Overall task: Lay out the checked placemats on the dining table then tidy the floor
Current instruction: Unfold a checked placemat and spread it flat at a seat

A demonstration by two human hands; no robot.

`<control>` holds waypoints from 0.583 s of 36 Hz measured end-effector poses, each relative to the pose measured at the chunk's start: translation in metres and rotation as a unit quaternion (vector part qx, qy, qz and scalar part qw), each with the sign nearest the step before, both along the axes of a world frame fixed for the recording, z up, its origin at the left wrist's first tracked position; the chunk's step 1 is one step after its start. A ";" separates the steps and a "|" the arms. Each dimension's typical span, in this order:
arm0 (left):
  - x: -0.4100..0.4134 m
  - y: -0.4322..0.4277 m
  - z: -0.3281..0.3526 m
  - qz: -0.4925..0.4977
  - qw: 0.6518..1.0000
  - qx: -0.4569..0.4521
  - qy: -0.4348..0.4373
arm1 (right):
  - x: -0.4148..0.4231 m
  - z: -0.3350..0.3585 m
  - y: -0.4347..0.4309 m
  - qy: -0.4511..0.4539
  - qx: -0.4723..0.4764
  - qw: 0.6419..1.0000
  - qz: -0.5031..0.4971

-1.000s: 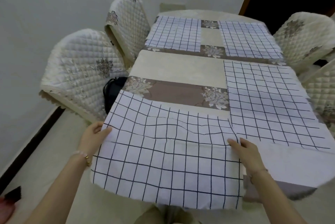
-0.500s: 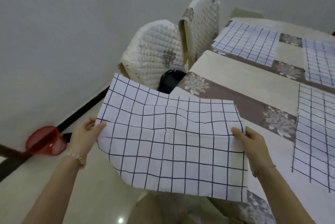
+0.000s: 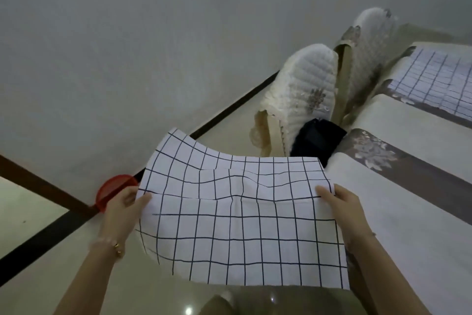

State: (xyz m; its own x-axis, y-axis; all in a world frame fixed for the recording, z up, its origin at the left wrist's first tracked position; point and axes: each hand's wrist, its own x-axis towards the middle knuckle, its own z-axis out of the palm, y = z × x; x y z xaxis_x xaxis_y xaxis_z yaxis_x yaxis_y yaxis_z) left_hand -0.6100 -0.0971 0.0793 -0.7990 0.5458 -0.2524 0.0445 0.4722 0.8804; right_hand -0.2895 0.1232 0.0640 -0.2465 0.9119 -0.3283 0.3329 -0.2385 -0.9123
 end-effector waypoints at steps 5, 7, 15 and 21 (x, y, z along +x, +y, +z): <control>-0.061 0.005 0.023 0.024 0.999 0.021 0.023 | -0.064 0.020 0.010 0.010 0.012 1.000 0.001; -0.081 0.011 0.034 0.022 0.999 0.038 0.030 | -0.088 0.029 0.016 0.023 0.018 1.000 0.008; -0.146 0.036 0.032 0.054 0.996 0.059 0.046 | -0.183 0.033 0.057 0.044 0.025 0.997 0.058; -0.186 0.077 0.008 0.073 0.995 0.036 0.049 | -0.257 0.013 0.101 0.043 0.018 0.994 0.100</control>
